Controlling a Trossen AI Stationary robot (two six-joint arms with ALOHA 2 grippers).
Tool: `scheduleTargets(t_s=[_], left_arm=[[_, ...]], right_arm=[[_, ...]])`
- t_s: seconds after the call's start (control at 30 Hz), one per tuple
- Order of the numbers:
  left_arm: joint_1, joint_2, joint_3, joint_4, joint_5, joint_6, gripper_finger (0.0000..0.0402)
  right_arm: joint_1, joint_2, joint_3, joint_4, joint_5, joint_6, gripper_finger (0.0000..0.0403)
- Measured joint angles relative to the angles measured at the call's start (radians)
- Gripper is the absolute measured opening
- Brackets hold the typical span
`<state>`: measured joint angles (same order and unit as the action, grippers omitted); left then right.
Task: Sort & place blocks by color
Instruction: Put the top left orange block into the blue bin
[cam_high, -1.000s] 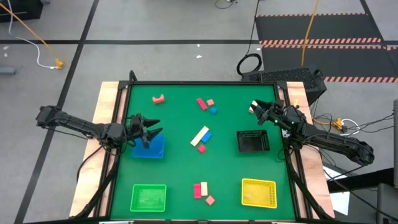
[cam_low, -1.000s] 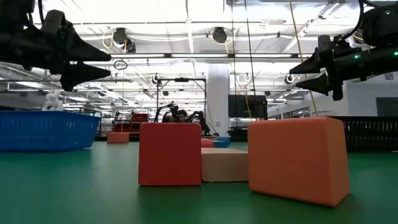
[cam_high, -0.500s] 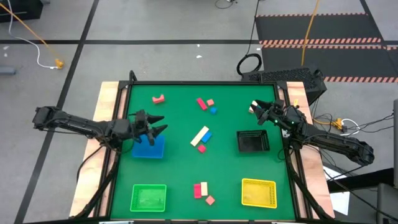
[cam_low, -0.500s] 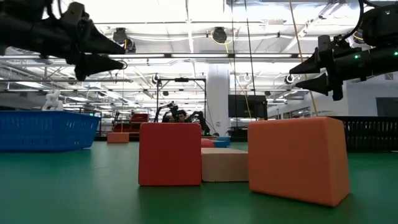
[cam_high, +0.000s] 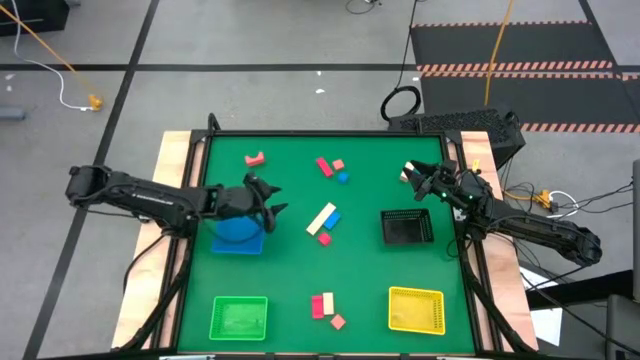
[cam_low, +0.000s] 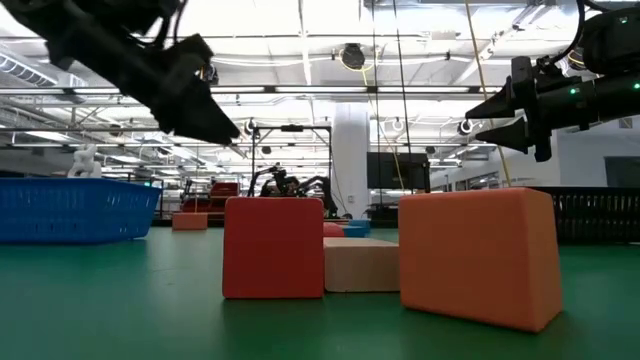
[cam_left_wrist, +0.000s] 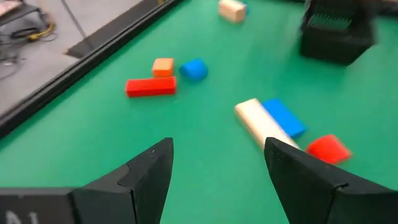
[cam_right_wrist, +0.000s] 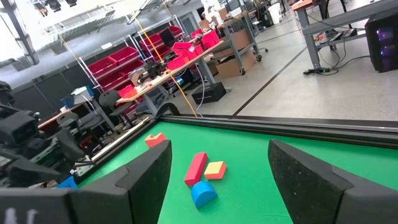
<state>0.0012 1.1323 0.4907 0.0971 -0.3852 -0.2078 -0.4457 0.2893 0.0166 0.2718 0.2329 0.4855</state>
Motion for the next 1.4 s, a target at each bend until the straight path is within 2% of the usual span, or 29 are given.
scheduleTargets(t_s=[0.13,0.43,0.6,0.87,1.03,1.13,1.4], left_arm=[[0.045,0.014,0.023,-0.069,0.008,0.045,0.0253],[0.161,0.004,0.026,-0.273,0.108,0.12,0.0253],[0.242,0.007,0.026,-0.32,0.109,0.173,0.0253],[0.435,0.007,0.026,-0.338,0.088,0.172,0.0253],[0.512,0.007,0.026,-0.333,0.105,0.173,0.0256],[0.553,0.007,0.026,-0.327,0.105,0.173,0.0275],[0.664,0.007,0.025,-0.294,0.11,0.158,0.0372]], right_arm=[[0.0,0.0,0.0,0.0,0.0,0.0,0.0258],[0.0,0.0,0.0,0.0,0.0,0.0,0.0258],[0.0,0.0,0.0,0.0,0.0,0.0,0.0258],[0.0,0.0,0.0,0.0,0.0,0.0,0.0258],[0.0,0.0,0.0,0.0,0.0,0.0,0.0258],[0.0,0.0,0.0,0.0,0.0,0.0,0.0258],[0.0,0.0,0.0,0.0,0.0,0.0,0.0258]])
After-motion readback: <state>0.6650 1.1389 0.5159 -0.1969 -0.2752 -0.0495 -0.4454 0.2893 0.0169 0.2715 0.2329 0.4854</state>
